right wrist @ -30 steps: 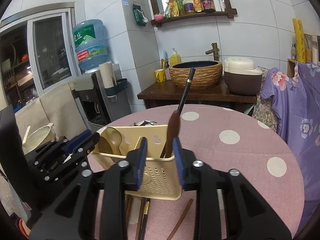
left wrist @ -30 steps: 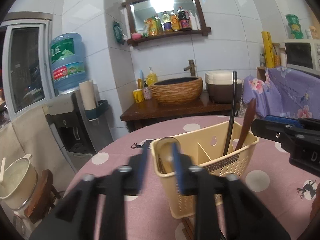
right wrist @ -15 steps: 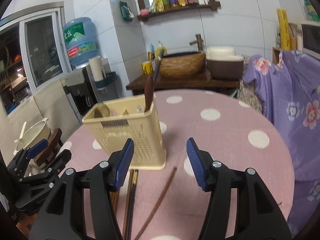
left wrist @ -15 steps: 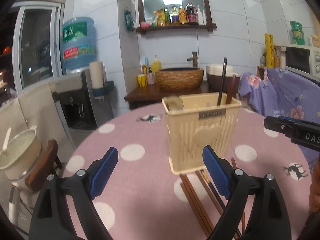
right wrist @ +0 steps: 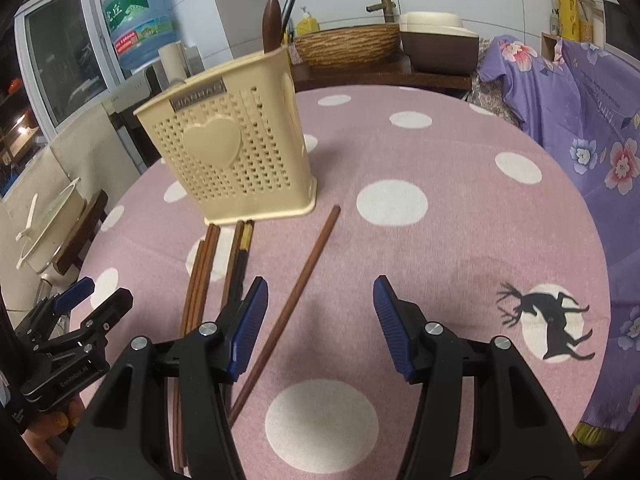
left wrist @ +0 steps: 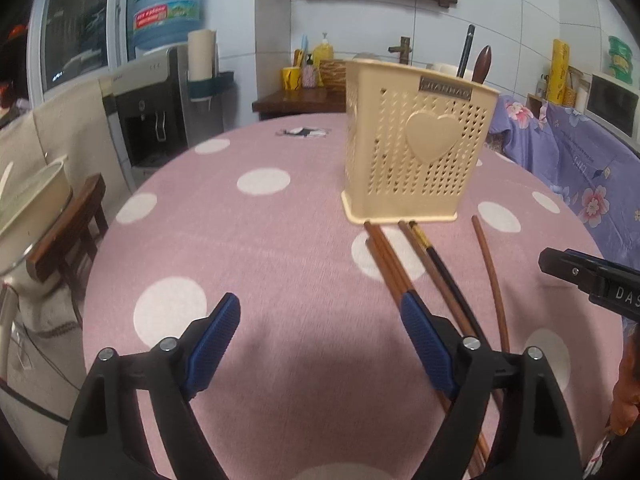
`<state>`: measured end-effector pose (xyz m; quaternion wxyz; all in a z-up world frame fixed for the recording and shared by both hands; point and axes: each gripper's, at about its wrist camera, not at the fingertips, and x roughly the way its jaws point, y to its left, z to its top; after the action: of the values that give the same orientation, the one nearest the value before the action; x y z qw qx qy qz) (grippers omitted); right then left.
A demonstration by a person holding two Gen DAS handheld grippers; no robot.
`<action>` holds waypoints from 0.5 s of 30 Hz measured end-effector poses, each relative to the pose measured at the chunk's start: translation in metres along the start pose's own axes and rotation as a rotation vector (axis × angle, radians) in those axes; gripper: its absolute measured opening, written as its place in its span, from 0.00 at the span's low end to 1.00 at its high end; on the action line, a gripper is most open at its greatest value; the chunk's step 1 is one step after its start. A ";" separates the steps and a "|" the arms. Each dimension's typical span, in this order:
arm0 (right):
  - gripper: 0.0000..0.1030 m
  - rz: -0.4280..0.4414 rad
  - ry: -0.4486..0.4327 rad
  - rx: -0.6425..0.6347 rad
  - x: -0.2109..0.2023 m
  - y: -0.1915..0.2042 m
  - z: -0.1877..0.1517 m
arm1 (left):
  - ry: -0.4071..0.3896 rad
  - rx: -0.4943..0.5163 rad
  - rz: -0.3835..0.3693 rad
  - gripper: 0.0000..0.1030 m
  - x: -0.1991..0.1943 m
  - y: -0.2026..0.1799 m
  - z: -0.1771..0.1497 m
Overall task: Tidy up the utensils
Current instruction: 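Move both tools down to the chopsticks beside the basket, right tool over a lone brown chopstick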
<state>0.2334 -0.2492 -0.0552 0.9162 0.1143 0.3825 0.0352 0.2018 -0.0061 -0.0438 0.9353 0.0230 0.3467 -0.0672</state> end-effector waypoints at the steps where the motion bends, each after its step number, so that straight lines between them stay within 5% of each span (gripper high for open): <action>1: 0.54 -0.001 0.008 0.000 0.001 0.000 -0.002 | 0.010 -0.005 -0.004 0.75 0.000 0.002 -0.004; 6: 0.54 0.000 0.059 -0.002 0.012 0.003 -0.011 | 0.059 -0.011 -0.031 0.56 0.006 0.003 -0.014; 15: 0.51 -0.024 0.115 -0.058 0.031 0.025 -0.010 | 0.082 -0.010 -0.062 0.52 0.011 -0.003 -0.014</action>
<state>0.2486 -0.2183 -0.0779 0.8960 0.0810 0.4347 0.0420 0.2006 -0.0086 -0.0619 0.9179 0.0103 0.3855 -0.0935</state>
